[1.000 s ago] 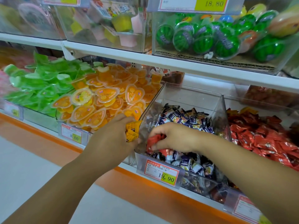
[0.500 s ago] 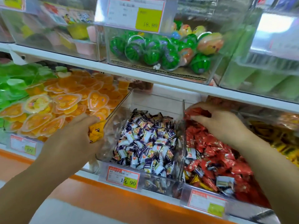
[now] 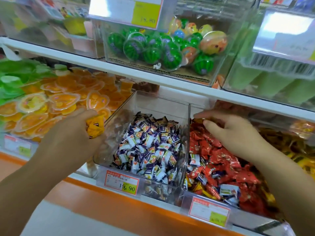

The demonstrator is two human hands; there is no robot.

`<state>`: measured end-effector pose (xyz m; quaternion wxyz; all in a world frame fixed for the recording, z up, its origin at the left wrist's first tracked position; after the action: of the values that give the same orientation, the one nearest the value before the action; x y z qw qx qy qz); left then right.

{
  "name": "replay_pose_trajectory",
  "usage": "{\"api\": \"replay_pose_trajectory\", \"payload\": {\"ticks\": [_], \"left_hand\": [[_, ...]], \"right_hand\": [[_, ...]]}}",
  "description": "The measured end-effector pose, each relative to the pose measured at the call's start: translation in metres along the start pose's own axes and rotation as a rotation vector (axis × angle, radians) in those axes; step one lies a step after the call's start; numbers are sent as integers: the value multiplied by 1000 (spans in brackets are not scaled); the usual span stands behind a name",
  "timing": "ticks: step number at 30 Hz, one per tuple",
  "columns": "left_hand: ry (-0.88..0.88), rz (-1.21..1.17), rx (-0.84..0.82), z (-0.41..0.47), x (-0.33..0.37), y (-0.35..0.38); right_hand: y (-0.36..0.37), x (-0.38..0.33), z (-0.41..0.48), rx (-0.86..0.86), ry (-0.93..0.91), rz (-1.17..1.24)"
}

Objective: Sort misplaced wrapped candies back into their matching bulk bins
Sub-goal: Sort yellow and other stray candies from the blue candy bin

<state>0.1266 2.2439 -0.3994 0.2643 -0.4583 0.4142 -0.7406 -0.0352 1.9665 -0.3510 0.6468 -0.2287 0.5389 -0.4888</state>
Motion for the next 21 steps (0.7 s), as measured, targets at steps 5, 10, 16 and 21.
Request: {"api": "replay_pose_trajectory", "payload": {"ticks": [5, 10, 16, 21], "left_hand": [[-6, -69, -87, -12, 11, -7], [-41, 26, -173, -9, -9, 1], [-22, -14, -198, -9, -15, 7], [5, 10, -193, -8, -16, 10]], "right_hand": [[62, -50, 29, -611, -282, 32], [143, -57, 57, -1199, -340, -266], [193, -59, 77, -914, -690, -617], [164, -42, 122, -864, -436, -483]]}}
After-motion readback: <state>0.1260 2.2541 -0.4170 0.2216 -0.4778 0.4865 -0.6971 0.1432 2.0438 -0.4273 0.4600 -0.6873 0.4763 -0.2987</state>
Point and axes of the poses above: each hand's wrist, its own z-axis towards the middle knuckle, its own y-axis out of the palm, x = y × z, the point moved 2 cm from there along z, towards the middle knuckle, and after that the axes turned 7 degrees about -y, right-handed, at the moved point
